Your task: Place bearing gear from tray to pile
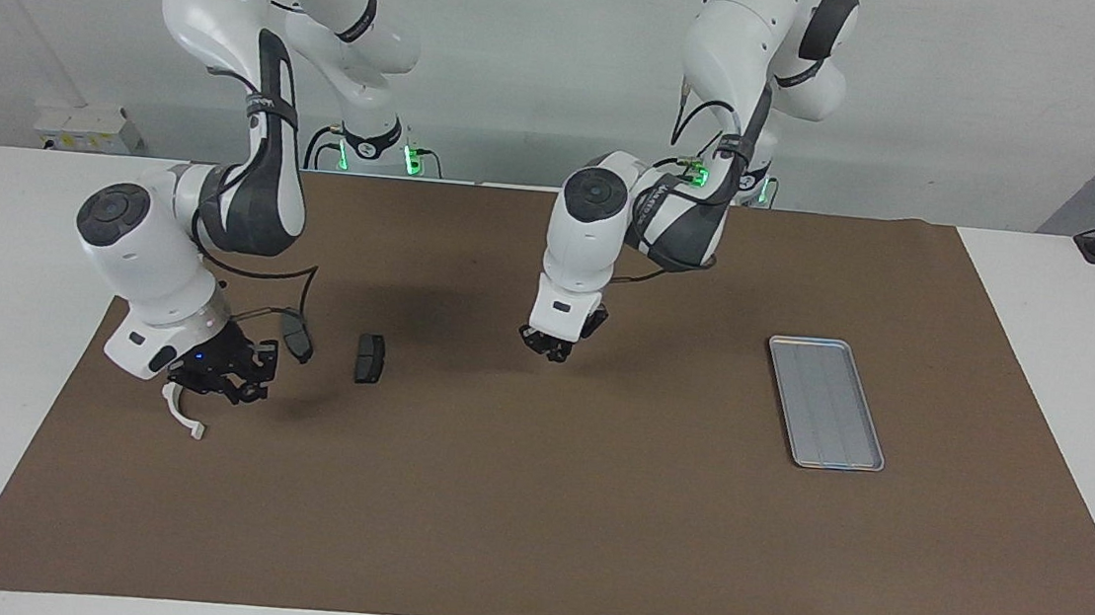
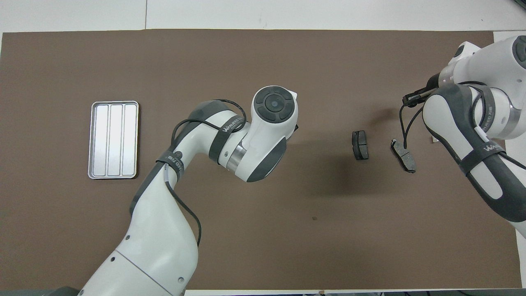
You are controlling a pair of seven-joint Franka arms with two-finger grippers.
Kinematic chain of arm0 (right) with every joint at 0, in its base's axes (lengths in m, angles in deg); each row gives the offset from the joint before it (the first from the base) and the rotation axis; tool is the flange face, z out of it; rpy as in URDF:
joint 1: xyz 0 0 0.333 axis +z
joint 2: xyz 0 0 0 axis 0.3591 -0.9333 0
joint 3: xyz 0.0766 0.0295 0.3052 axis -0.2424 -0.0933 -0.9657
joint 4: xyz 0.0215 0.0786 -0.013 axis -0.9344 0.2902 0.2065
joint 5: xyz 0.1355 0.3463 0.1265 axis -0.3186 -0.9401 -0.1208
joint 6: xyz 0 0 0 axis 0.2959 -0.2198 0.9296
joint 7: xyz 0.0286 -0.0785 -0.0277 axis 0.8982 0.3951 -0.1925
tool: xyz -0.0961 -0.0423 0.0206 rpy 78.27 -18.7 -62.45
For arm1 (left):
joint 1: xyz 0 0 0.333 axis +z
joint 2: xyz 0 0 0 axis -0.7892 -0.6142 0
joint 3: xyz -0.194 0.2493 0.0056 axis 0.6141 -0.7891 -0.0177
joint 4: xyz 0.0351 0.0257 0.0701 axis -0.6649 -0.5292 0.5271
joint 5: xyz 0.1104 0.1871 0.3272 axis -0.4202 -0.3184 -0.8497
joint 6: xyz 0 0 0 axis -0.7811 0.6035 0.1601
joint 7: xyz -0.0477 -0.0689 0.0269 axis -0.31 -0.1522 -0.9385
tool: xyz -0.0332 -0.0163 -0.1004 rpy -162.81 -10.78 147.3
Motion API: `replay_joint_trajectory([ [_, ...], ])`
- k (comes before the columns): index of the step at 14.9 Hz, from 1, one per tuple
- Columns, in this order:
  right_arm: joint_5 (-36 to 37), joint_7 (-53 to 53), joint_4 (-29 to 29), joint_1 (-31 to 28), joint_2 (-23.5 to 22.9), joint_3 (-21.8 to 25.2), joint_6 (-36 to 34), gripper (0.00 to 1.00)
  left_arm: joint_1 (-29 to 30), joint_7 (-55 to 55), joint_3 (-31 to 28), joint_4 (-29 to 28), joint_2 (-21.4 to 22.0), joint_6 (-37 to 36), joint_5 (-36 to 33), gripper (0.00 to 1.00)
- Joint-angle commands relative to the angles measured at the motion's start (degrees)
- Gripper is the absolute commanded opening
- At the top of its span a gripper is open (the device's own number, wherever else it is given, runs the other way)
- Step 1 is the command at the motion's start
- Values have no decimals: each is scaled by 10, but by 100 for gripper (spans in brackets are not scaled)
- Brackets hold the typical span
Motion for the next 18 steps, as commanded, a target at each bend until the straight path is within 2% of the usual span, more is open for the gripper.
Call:
replay_joint_trajectory([
  [1, 1, 8, 38, -6, 14, -5, 36, 0, -18, -29, -19, 65, -44, -14, 10, 4],
  [18, 6, 26, 52, -25, -22, -4, 90, 0, -32, -60, -21, -15, -30, 58, 15, 5],
])
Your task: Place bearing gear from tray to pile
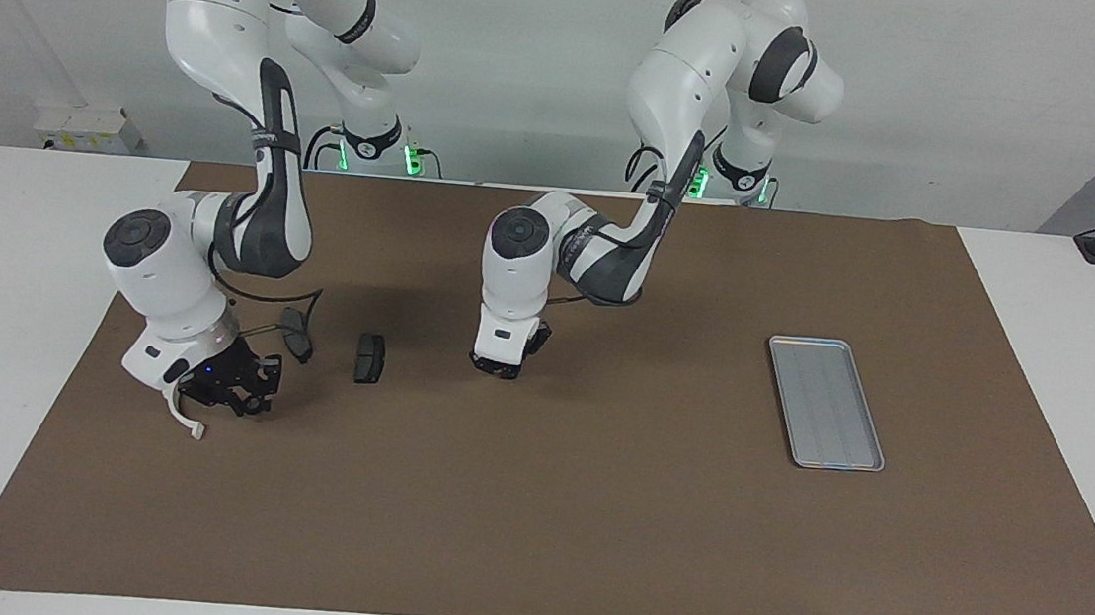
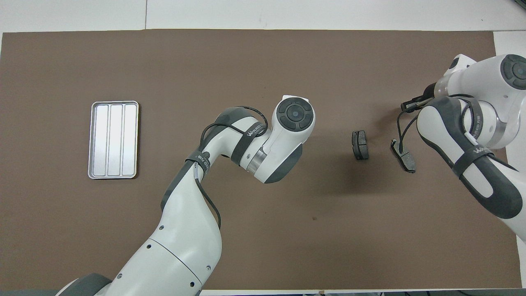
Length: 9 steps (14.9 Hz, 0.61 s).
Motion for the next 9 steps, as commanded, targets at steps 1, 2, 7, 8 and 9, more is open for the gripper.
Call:
replay_joint_trajectory([
  [1, 5, 9, 6, -11, -2, -7, 12, 0, -11, -6, -14, -23, 9, 17, 11, 9],
  [2, 5, 6, 6, -11, -3, -7, 12, 0, -11, -6, -14, -23, 10, 18, 10, 25],
  [7, 5, -22, 6, -10, -3, -7, 12, 100, -10, -6, -16, -19, 15, -8, 6, 100],
  [8, 5, -21, 6, -10, -3, -7, 11, 100, -5, -6, -18, -18, 19, -14, 5, 100],
  [9, 5, -21, 5, -10, -3, -7, 10, 100, -2, -4, -21, -20, 33, -20, 4, 100],
])
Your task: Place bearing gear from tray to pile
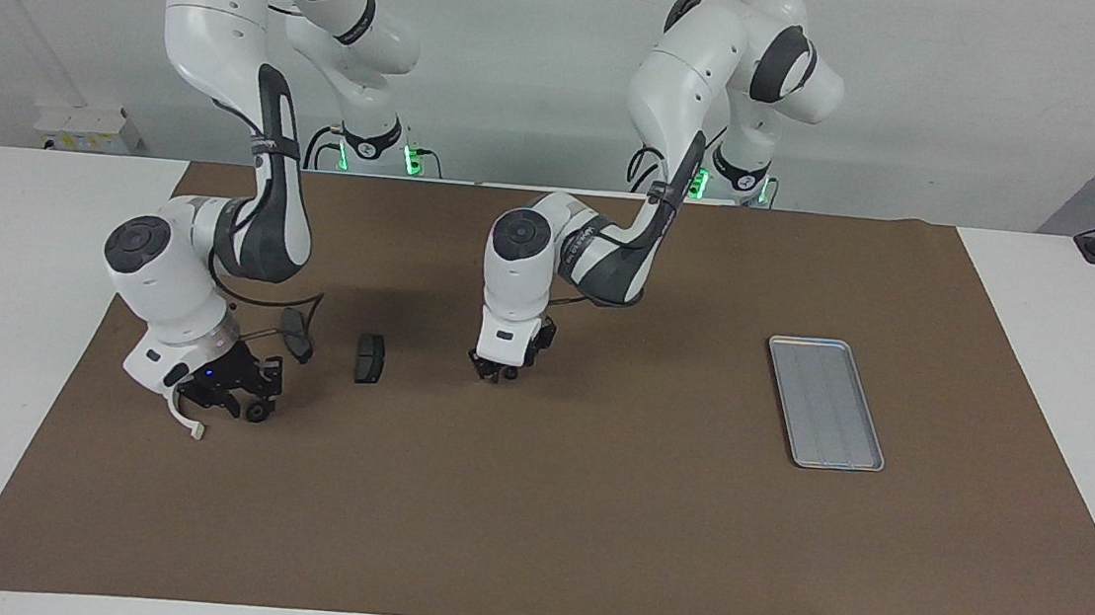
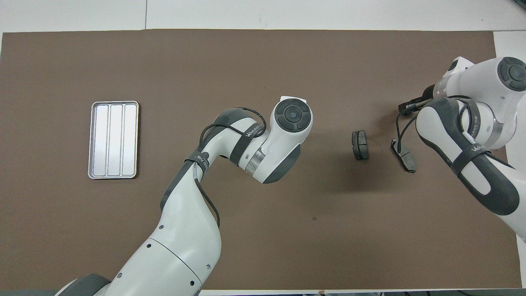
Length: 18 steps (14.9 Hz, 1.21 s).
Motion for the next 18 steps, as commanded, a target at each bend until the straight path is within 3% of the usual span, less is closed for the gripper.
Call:
replay_joint_trajectory([
  [1, 5, -9, 3, -9, 5, -7, 5, 100, 5, -2, -15, -20, 45, -27, 4, 100],
  [8, 6, -76, -61, 31, 61, -6, -117, 100, 100, 56, -14, -38, 144, -122, 4, 100],
  [12, 9, -138, -67, 66, 70, -6, -133, 100, 175, 207, -13, -146, 268, -154, 10, 100],
  [14, 16, -151, -67, 70, 70, -6, -133, 100, 210, 259, -13, -178, 307, -162, 10, 100],
  [18, 17, -156, -66, 70, 70, -7, -131, 100, 278, 380, -14, -175, 327, -214, 10, 100],
])
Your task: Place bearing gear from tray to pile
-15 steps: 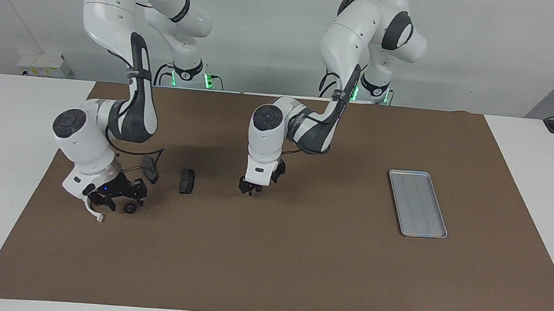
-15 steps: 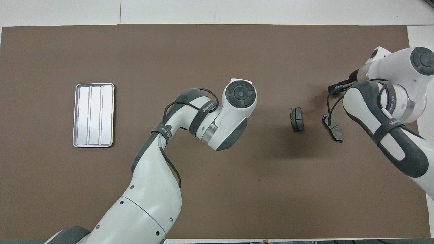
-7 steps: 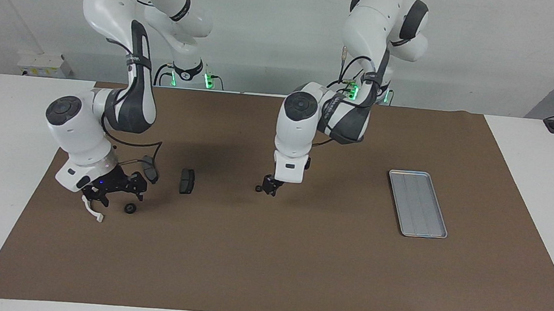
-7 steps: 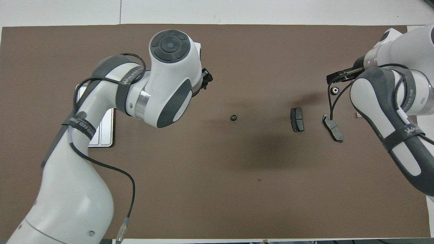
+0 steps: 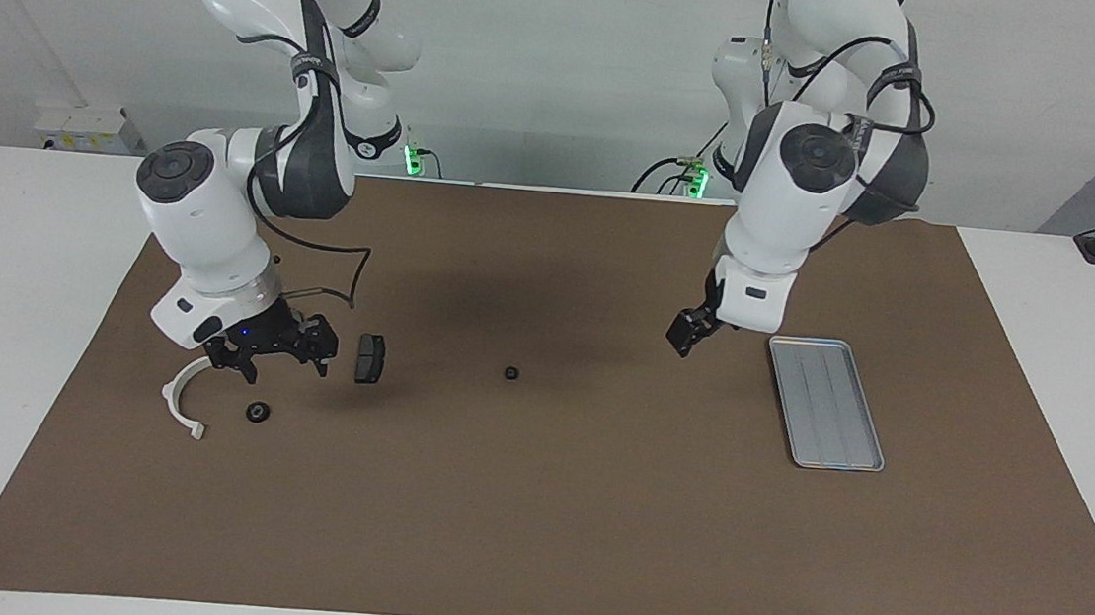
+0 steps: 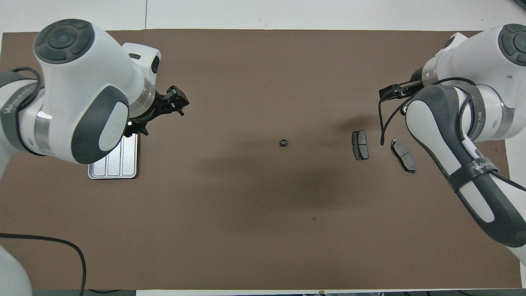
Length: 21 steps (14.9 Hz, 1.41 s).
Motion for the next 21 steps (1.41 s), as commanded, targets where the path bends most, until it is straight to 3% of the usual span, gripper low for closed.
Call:
replay_joint_trajectory([
  [1, 12, -24, -2, -3, -2, -5, -4, 100, 50, 85, 4, -21, 28, -25, 10, 100],
  [6, 11, -82, -5, 25, -2, -8, -5, 100, 130, 172, 4, -24, 75, -63, 10, 100],
  [11, 11, -173, -12, 70, -2, -8, -6, 100, 140, 191, 4, -22, 93, -87, 9, 100],
  [17, 13, -342, -41, 209, -2, -6, -31, 100, 141, 210, 4, -33, 112, -104, 9, 100],
  [21, 12, -367, -35, 282, -20, -8, -23, 100, 137, 203, 6, -30, 111, -105, 9, 100],
])
